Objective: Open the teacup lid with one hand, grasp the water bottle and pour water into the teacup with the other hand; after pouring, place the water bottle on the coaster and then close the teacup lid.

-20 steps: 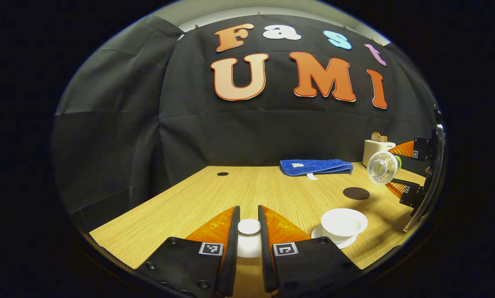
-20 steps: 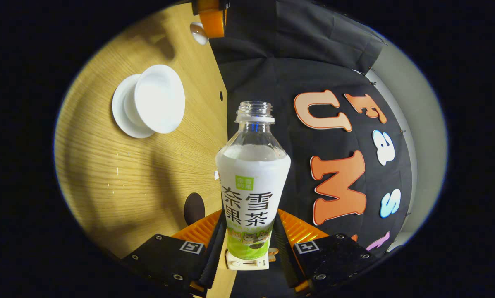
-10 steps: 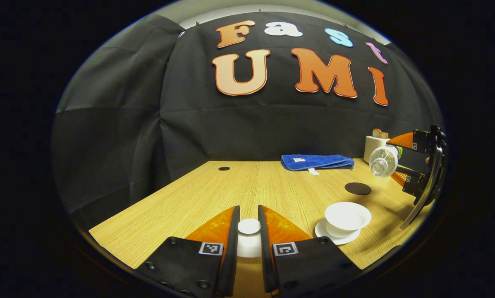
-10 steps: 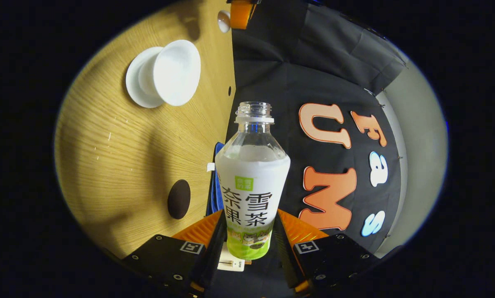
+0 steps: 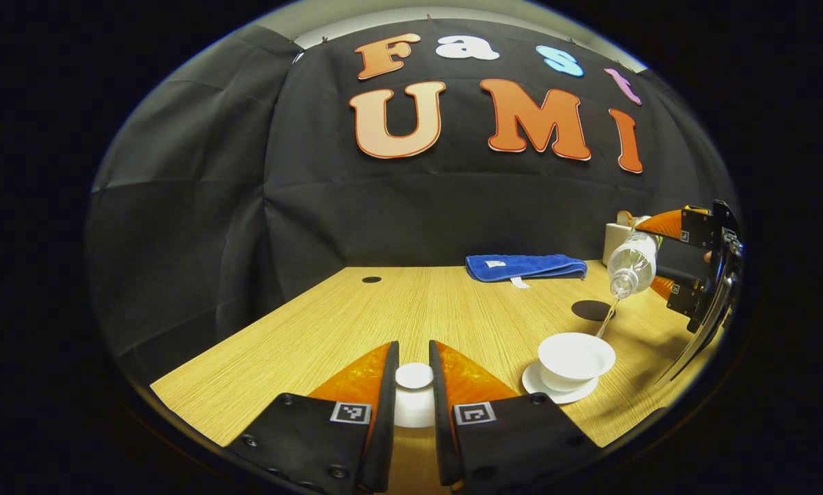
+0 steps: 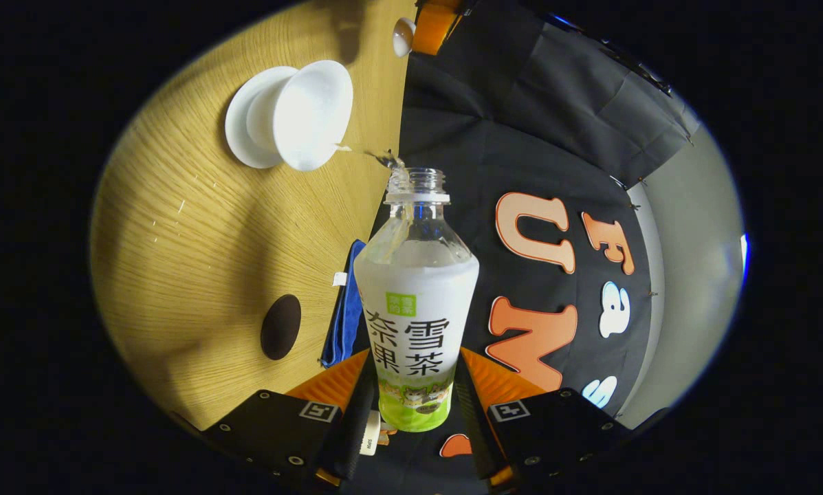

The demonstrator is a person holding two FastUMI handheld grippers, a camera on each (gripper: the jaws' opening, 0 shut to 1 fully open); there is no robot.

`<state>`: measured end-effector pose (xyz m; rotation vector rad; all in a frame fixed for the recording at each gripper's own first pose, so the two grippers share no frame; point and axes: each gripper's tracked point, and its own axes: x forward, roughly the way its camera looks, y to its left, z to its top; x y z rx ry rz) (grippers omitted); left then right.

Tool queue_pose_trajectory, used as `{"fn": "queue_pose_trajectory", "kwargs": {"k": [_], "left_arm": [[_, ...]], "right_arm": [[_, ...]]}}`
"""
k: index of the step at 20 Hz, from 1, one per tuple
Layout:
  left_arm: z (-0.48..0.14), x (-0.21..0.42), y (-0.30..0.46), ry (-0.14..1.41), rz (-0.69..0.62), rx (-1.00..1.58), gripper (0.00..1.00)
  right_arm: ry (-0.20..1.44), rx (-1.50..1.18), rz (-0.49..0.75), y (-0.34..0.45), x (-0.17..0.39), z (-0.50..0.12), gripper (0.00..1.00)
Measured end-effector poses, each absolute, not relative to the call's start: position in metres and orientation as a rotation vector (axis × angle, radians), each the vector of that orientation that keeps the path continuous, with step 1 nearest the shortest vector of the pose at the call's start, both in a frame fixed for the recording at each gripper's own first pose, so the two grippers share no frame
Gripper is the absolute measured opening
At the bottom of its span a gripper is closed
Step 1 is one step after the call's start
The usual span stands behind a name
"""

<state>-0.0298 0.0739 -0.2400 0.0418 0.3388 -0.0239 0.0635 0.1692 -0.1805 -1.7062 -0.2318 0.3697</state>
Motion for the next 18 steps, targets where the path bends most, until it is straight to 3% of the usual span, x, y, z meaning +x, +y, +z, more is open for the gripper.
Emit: {"fn": "queue_pose_trajectory", "kwargs": {"k": [18], "left_arm": [[-0.237, -0.034, 0.075, 0.337, -0.032, 0.036, 0.30]], "right_arm": [[-0.394, -1.785, 0.321, 0.180, 0.087, -0.126, 0.68]]}}
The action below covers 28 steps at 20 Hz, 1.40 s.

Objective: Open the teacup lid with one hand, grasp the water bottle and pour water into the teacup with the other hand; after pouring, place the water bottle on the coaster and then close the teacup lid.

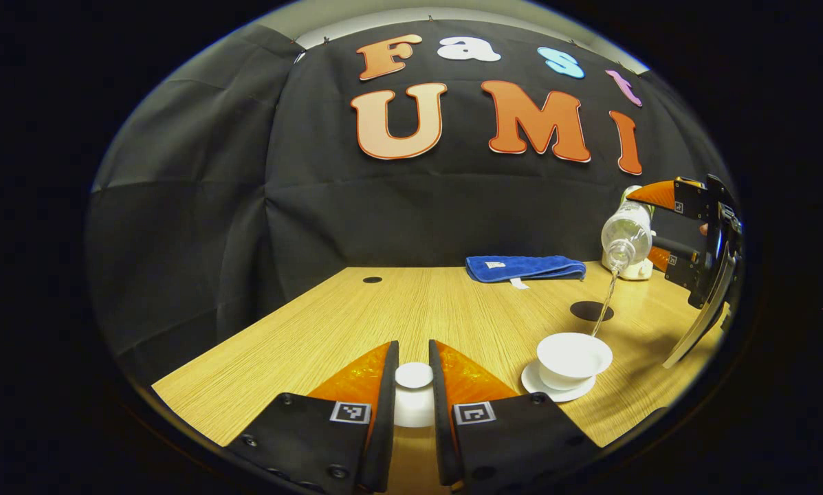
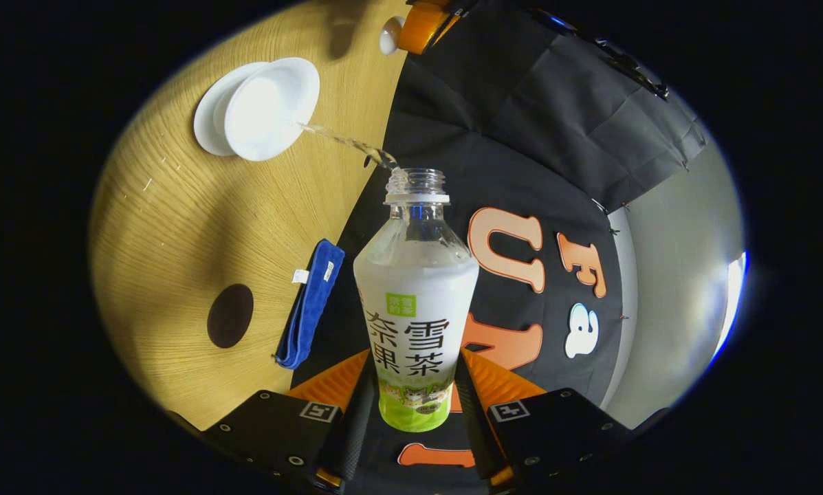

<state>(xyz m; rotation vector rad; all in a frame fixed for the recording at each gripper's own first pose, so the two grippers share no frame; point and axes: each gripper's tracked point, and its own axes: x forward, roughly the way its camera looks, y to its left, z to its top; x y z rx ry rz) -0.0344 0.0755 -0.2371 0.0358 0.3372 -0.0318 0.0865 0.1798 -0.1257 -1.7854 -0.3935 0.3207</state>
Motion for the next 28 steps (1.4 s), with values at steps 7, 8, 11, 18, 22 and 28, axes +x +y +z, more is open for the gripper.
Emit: {"fn": "queue_pose_trajectory", "kwargs": {"k": [7, 8, 11, 18, 22, 28], "left_arm": [[-0.236, -0.035, 0.074, 0.337, -0.037, 0.036, 0.29], [-0.235, -0.035, 0.074, 0.335, -0.038, 0.037, 0.30], [-0.234, -0.036, 0.073, 0.336, -0.040, 0.038, 0.30], [-0.232, -0.037, 0.072, 0.334, -0.046, 0.039, 0.30], [-0.231, -0.037, 0.069, 0.335, -0.051, 0.038, 0.30], [-0.230, -0.038, 0.069, 0.341, -0.056, 0.037, 0.30]], "right_arm": [[-0.465, -1.830, 0.301, 0.187, 0.092, -0.107, 0.65], [-0.479, -1.840, 0.297, 0.189, 0.092, -0.106, 0.65], [-0.514, -1.863, 0.287, 0.193, 0.090, -0.105, 0.65], [-0.582, -1.905, 0.278, 0.196, 0.089, -0.097, 0.62], [-0.621, -1.934, 0.280, 0.200, 0.087, -0.094, 0.68], [-0.669, -1.981, 0.317, 0.209, 0.086, -0.097, 0.65]]}}
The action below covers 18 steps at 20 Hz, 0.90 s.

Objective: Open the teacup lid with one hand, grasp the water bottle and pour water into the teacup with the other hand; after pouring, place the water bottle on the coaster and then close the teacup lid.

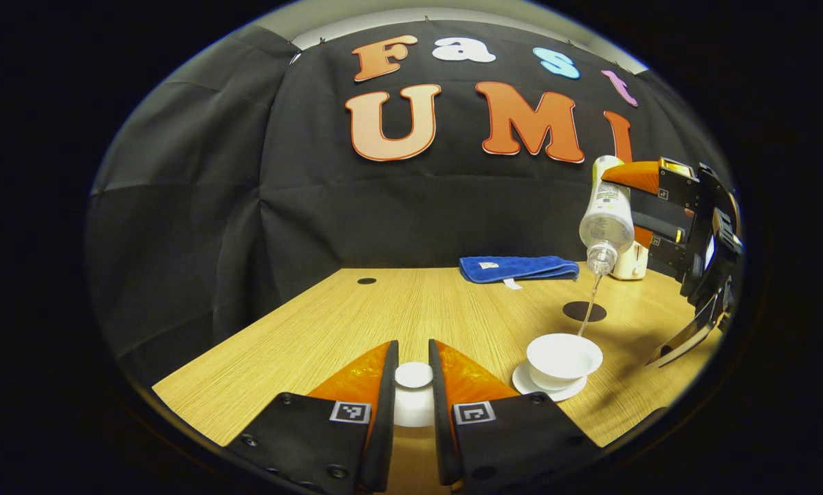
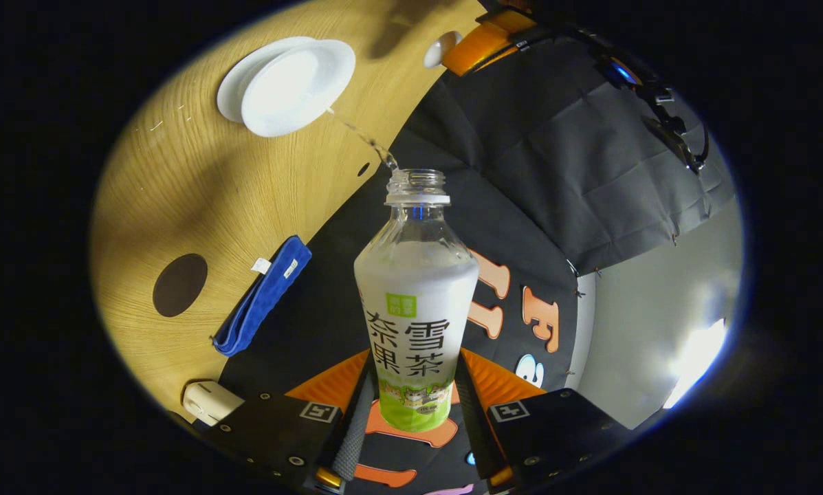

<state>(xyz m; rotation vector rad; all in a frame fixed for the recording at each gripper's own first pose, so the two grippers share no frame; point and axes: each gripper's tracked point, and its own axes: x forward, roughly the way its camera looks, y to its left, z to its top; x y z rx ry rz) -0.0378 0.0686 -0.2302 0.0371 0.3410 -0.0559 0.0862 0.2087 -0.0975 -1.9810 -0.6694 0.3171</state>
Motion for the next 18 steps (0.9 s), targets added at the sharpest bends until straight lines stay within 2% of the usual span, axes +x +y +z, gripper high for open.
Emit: {"fn": "queue_pose_trajectory", "kwargs": {"k": [1, 2, 9, 18], "left_arm": [[-0.230, -0.038, 0.069, 0.340, -0.057, 0.036, 0.30], [-0.230, -0.039, 0.068, 0.340, -0.059, 0.035, 0.30], [-0.227, -0.038, 0.064, 0.337, -0.061, 0.032, 0.29], [-0.221, -0.042, 0.067, 0.317, -0.045, 0.028, 0.30]], "right_arm": [[-0.675, -1.986, 0.319, 0.211, 0.087, -0.099, 0.62], [-0.671, -1.992, 0.322, 0.210, 0.087, -0.102, 0.65], [-0.634, -1.971, 0.385, 0.213, 0.077, -0.129, 0.65], [-0.377, -1.715, 0.516, 0.205, 0.072, -0.178, 0.65]]}}
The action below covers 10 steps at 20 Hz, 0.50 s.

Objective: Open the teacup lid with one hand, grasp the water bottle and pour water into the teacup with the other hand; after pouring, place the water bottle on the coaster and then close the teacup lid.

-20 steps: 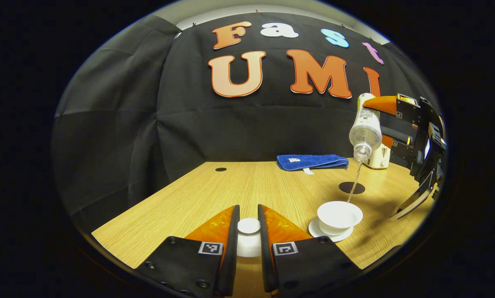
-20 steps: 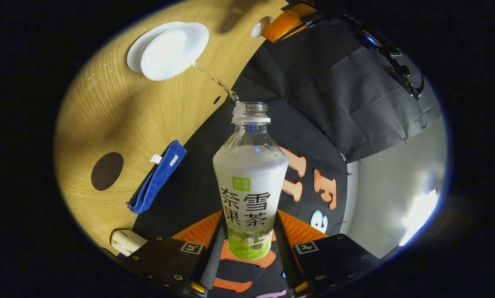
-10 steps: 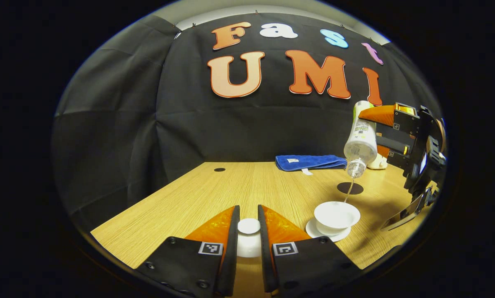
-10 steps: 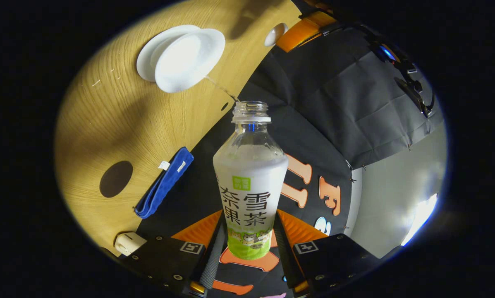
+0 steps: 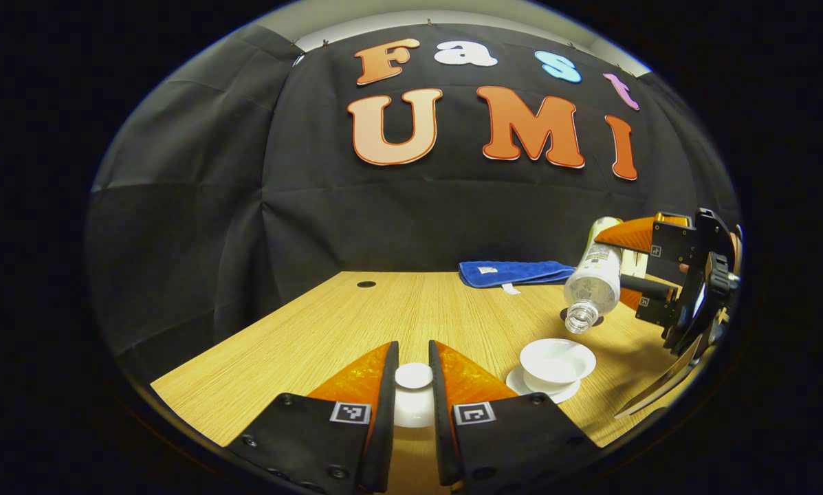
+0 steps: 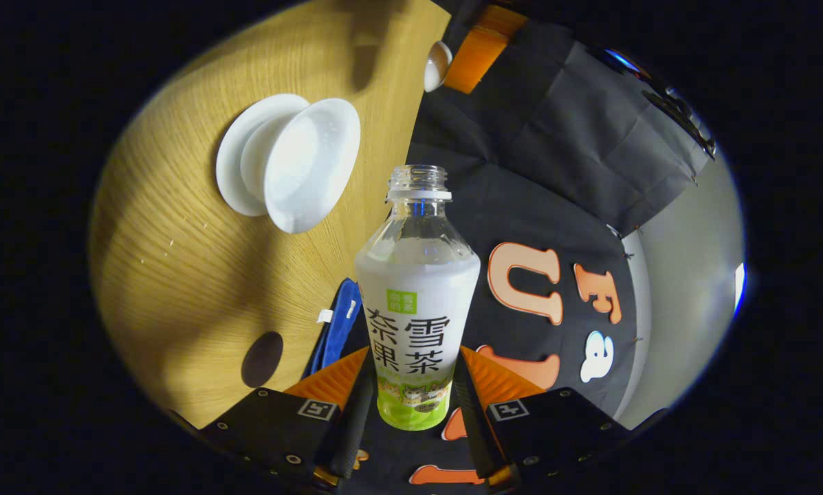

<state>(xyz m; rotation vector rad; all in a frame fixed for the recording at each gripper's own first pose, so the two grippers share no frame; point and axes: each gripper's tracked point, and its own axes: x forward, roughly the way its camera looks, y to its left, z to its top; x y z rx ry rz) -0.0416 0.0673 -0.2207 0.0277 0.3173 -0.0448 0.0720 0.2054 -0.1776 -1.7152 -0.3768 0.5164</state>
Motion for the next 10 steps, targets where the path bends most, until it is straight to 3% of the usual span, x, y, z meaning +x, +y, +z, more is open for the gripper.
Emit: {"fn": "queue_pose_trajectory", "kwargs": {"k": [5, 10], "left_arm": [[-0.211, -0.037, 0.052, 0.292, -0.068, 0.014, 0.30], [-0.196, -0.032, 0.035, 0.257, -0.095, 0.007, 0.30]], "right_arm": [[-0.184, -1.420, 0.545, 0.194, 0.087, -0.180, 0.64], [-0.015, -1.031, 0.486, 0.172, 0.103, -0.175, 0.66]]}}
